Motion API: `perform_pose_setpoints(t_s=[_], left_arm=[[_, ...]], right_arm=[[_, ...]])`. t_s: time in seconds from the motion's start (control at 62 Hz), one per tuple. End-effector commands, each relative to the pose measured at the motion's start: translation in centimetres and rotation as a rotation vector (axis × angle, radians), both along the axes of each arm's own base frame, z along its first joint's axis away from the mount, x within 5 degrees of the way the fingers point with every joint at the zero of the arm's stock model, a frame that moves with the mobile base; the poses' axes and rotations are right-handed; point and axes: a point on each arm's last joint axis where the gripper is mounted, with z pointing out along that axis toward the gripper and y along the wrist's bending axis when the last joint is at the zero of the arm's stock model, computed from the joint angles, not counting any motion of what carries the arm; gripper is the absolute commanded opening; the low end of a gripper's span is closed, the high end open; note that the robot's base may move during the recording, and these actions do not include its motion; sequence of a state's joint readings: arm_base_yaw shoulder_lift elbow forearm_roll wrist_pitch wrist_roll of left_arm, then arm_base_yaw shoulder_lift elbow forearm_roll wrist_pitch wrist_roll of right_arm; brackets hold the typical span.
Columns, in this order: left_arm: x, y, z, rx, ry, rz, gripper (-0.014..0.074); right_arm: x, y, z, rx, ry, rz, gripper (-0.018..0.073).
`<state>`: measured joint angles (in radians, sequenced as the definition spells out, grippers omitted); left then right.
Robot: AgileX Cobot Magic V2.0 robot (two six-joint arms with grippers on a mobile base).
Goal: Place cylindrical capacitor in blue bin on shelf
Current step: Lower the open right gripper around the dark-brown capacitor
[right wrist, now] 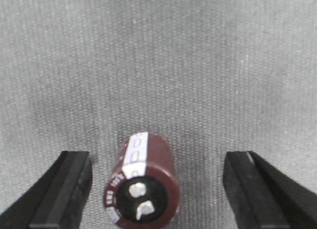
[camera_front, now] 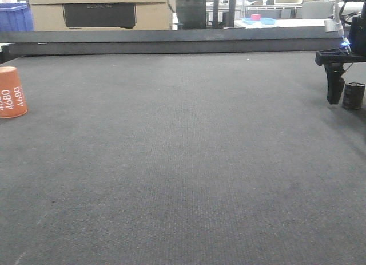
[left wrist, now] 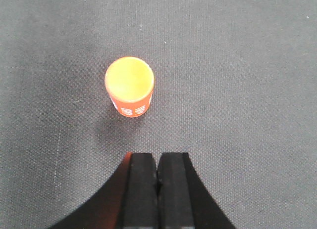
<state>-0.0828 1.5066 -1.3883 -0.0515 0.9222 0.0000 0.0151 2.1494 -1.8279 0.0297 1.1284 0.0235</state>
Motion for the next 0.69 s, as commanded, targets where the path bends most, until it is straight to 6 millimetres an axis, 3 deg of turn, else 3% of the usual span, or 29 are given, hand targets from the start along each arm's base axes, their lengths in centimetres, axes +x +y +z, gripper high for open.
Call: perform_pose_setpoints(t_s=[0.0,0.549,0.678], left_arm=[[0.1,0.04,0.19,-0.014,-0.007,0.013,-0.0111],[-0.03,0.05,0.1,-0.013,0.01,0.012,-0.0111],[-0.03,0.05,0.1,-0.013,0.01,0.012,-0.0111]], right_arm=[[0.12,-0.14,0.52,0.011,-0.022,-0.002,0.0421],[0.13,-0.01,0.53,0.016,-0.023,-0.001,0.0421],[0.1,-0.26,0.51,-0.014,-0.02,0.006,0.0368]])
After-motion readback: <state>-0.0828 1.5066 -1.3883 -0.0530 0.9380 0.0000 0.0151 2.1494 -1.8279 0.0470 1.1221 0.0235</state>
